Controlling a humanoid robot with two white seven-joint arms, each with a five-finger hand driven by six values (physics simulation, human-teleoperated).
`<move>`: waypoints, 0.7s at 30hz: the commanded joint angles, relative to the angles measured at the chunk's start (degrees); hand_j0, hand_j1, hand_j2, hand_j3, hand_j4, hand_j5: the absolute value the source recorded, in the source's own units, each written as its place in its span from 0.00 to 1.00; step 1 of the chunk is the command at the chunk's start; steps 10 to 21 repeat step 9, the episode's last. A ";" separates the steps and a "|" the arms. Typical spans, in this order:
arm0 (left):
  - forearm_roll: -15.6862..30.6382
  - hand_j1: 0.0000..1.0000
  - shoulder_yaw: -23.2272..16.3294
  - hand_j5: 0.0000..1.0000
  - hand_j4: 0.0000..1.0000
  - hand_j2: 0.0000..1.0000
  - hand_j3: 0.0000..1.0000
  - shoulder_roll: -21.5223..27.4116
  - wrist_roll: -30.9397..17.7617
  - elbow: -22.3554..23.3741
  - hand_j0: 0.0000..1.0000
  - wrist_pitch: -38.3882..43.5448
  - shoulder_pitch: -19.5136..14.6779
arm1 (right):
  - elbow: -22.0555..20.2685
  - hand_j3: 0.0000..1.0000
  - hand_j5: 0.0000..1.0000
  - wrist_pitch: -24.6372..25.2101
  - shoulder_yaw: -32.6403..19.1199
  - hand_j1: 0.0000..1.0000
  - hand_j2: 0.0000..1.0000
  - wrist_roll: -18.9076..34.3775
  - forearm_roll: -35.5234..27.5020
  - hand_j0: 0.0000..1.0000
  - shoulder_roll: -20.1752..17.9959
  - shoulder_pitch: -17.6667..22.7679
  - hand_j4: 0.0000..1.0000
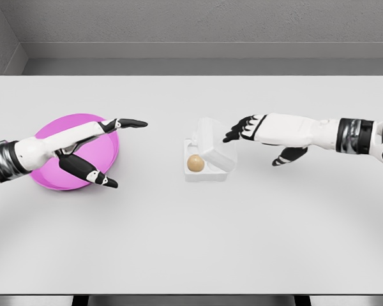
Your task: Pack egg into the box and close the box lid
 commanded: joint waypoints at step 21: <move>0.08 1.00 -0.05 1.00 1.00 1.00 1.00 0.17 0.01 0.01 1.00 0.12 0.18 | 3.35 1.00 1.00 0.15 -3.77 1.00 1.00 -0.04 -0.45 1.00 -0.41 -0.44 1.00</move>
